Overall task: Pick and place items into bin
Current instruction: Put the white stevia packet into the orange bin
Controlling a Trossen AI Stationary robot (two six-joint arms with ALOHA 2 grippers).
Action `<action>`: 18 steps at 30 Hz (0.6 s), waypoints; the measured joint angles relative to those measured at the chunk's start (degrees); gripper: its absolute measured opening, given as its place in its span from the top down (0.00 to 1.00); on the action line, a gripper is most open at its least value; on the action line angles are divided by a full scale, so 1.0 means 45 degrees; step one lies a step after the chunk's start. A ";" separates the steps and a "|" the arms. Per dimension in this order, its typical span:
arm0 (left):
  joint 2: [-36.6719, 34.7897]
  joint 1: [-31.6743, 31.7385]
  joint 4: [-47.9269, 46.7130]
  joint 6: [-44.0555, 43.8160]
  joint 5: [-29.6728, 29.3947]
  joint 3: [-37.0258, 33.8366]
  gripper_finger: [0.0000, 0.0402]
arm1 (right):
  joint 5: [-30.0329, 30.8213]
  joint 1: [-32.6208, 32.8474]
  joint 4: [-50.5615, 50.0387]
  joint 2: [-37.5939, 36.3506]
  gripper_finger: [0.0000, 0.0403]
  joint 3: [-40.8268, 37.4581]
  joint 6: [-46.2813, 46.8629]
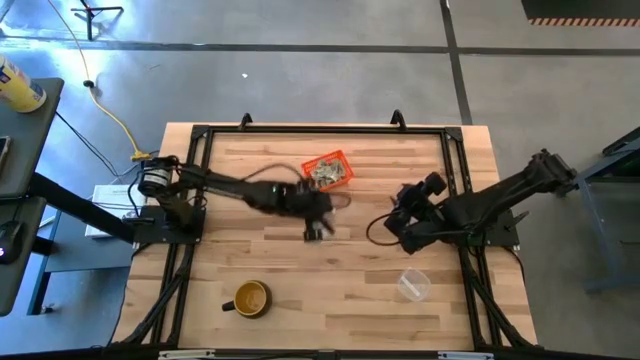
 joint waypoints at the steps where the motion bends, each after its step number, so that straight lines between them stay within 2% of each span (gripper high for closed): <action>1: 0.0000 0.0389 -0.0168 0.0537 -0.0160 0.0326 0.94 | 0.0084 -0.0001 -0.0296 -0.0216 0.49 0.0000 0.0196; 3: 0.0000 0.1446 -0.0244 0.1396 -0.0218 0.0807 0.94 | 0.0157 0.0004 -0.0626 -0.0630 0.51 0.0000 0.0396; 5: 0.0000 0.2617 -0.0193 0.2066 0.0268 0.1137 0.94 | 0.0130 0.0013 -0.0829 -0.0958 0.54 0.0000 0.0431; 9: 0.0080 0.4638 0.1050 0.2970 0.2933 0.1298 0.94 | 0.0029 0.0008 -0.0954 -0.1285 0.58 0.0000 0.0221; 12: 0.0239 0.5377 0.1475 0.2857 0.4574 0.1207 0.90 | -0.0142 0.0003 -0.1002 -0.1285 0.59 0.0000 0.0149; 16: 0.0681 0.5540 0.1157 0.2578 0.4737 0.1130 0.76 | -0.0296 0.0002 -0.0973 -0.1241 0.60 -0.0037 0.0153; 18: 0.0884 0.5357 0.1499 0.2584 0.4174 0.1212 0.68 | -0.0347 0.0001 -0.0970 -0.1246 0.60 -0.0164 0.0154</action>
